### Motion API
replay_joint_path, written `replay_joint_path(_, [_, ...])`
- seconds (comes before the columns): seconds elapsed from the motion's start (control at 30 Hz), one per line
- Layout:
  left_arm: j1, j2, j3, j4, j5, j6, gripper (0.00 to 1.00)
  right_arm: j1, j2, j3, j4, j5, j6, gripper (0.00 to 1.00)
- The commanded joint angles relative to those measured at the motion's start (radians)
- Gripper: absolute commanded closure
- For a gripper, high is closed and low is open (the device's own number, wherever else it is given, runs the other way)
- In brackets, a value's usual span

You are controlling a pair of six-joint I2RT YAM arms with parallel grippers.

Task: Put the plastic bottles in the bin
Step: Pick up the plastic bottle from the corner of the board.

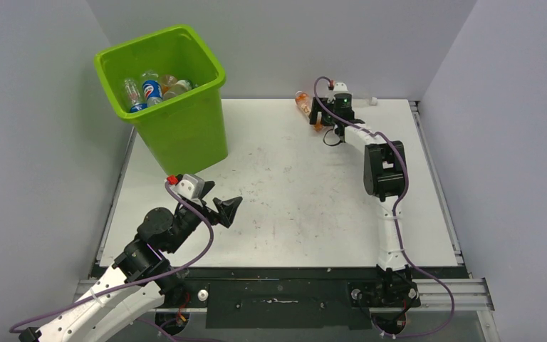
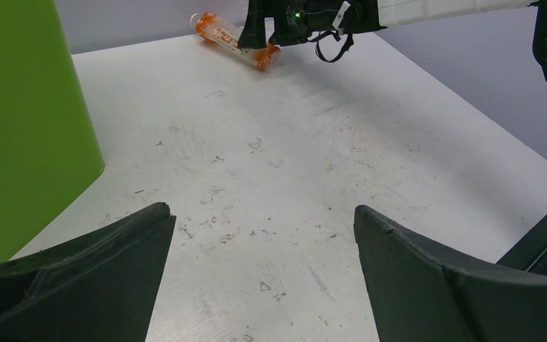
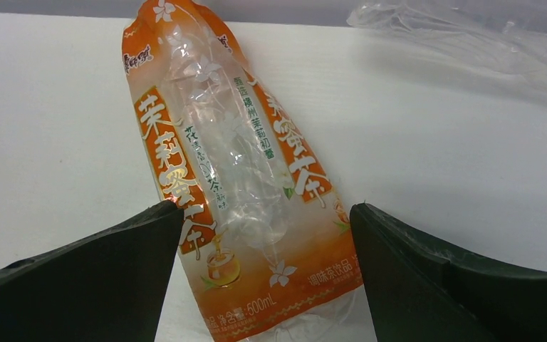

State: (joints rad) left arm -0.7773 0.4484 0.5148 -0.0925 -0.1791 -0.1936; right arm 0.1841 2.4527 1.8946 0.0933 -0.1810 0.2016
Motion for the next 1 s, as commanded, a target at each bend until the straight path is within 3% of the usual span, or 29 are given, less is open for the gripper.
replay_joint_path(0.0, [0.003, 0.004, 0.005, 0.059, -0.003, 0.014, 0.03, 0.020, 0.024, 0.039, -0.027, 0.001, -0.015, 0.10])
replay_joint_path(0.27, [0.003, 0.005, 0.008, 0.055, -0.002, 0.011, 0.03, 0.074, 0.000, -0.008, -0.035, 0.075, -0.063, 0.10])
replay_joint_path(0.4, [0.003, 0.000, 0.011, 0.048, 0.001, 0.007, 0.03, 0.098, -0.010, -0.034, -0.039, 0.105, -0.070, 0.00])
replay_joint_path(0.5, [0.004, -0.010, 0.011, 0.046, 0.003, 0.003, 0.03, 0.098, -0.049, -0.106, 0.021, 0.091, -0.030, 0.17])
replay_joint_path(0.63, [0.001, -0.023, 0.011, 0.042, 0.004, -0.001, 0.03, 0.098, -0.117, -0.210, 0.105, 0.071, 0.030, 0.50])
replay_joint_path(0.83, [-0.001, -0.045, 0.011, 0.040, -0.004, -0.009, 0.03, 0.097, -0.268, -0.412, 0.291, 0.018, 0.139, 0.64])
replay_joint_path(0.97, [-0.001, -0.060, 0.006, 0.052, -0.025, -0.023, 0.03, 0.114, -0.474, -0.694, 0.570, -0.032, 0.305, 0.67])
